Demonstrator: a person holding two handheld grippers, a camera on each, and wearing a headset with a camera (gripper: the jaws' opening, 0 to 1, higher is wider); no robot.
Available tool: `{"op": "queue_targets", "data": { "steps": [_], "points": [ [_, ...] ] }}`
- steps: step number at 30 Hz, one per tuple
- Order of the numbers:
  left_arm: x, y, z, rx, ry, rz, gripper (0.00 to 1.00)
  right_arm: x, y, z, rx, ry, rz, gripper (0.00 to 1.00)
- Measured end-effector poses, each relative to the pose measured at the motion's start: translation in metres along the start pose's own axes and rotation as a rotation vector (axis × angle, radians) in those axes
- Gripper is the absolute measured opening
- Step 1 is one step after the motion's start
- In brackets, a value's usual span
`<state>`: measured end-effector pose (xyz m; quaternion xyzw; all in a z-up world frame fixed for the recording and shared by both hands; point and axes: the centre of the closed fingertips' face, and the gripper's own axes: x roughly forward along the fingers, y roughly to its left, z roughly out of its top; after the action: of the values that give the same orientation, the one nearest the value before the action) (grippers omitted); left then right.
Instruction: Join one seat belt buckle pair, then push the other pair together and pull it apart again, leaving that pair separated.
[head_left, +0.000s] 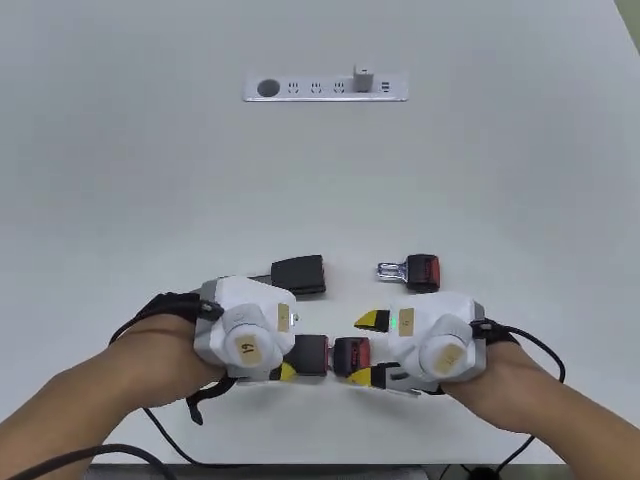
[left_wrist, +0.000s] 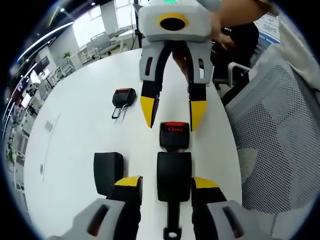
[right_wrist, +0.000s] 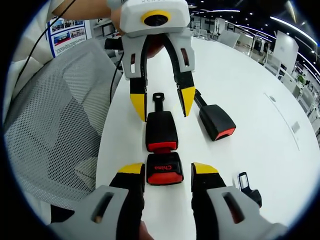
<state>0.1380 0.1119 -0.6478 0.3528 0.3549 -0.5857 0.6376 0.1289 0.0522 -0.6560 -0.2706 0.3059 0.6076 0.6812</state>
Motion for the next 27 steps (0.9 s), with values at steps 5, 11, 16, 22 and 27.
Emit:
{"op": "queue_targets", "data": {
  "steps": [5, 11, 16, 22, 27],
  "points": [
    [-0.009, 0.020, 0.010, -0.014, -0.046, 0.028, 0.40, -0.016, -0.017, 0.005, -0.007, -0.009, -0.030, 0.34],
    [0.001, 0.040, 0.006, -0.015, -0.034, 0.039, 0.40, -0.028, -0.043, -0.008, -0.022, 0.024, -0.057, 0.35],
    [0.009, 0.059, 0.000, -0.044, -0.035, 0.051, 0.40, -0.032, -0.069, -0.030, -0.010, 0.046, -0.085, 0.34],
    [0.015, 0.080, -0.006, -0.058, -0.036, 0.066, 0.40, -0.042, -0.095, -0.045, 0.011, 0.060, -0.116, 0.35],
    [0.018, 0.088, -0.007, -0.046, -0.023, 0.052, 0.41, -0.044, -0.117, -0.060, 0.015, 0.083, -0.133, 0.35]
  ]
}}
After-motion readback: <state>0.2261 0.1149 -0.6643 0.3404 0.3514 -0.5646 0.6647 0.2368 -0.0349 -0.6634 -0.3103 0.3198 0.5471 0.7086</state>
